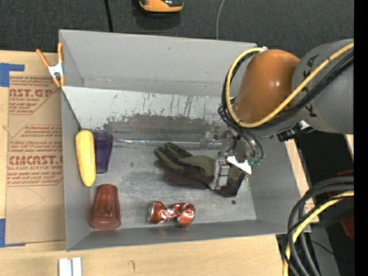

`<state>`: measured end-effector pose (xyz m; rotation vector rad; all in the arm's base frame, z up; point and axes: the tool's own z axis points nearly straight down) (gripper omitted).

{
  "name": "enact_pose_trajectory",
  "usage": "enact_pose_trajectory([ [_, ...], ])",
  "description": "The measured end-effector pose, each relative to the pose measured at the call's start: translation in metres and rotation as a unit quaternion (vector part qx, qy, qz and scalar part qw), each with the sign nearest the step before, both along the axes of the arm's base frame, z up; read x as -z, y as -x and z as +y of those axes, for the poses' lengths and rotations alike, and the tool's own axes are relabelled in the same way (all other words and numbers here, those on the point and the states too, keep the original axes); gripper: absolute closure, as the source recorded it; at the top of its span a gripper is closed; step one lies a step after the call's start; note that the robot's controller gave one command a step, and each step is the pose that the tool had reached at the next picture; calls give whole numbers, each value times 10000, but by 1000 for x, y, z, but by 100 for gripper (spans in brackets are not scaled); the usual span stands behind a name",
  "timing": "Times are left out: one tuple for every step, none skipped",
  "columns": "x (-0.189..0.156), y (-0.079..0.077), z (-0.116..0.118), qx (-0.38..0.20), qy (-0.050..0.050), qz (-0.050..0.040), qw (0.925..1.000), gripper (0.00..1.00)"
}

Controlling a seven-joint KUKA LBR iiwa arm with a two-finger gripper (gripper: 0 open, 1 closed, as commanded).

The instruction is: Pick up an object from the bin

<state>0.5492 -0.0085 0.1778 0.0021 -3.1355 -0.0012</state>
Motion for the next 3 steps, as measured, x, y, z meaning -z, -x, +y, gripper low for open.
enact_pose_trajectory([
  [-5,-1,0,1,1,-39,10000,0],
  [42,-5,2,-255,6,-77,9996,0],
  [106,-12,14,-496,1,-71,9987,100],
])
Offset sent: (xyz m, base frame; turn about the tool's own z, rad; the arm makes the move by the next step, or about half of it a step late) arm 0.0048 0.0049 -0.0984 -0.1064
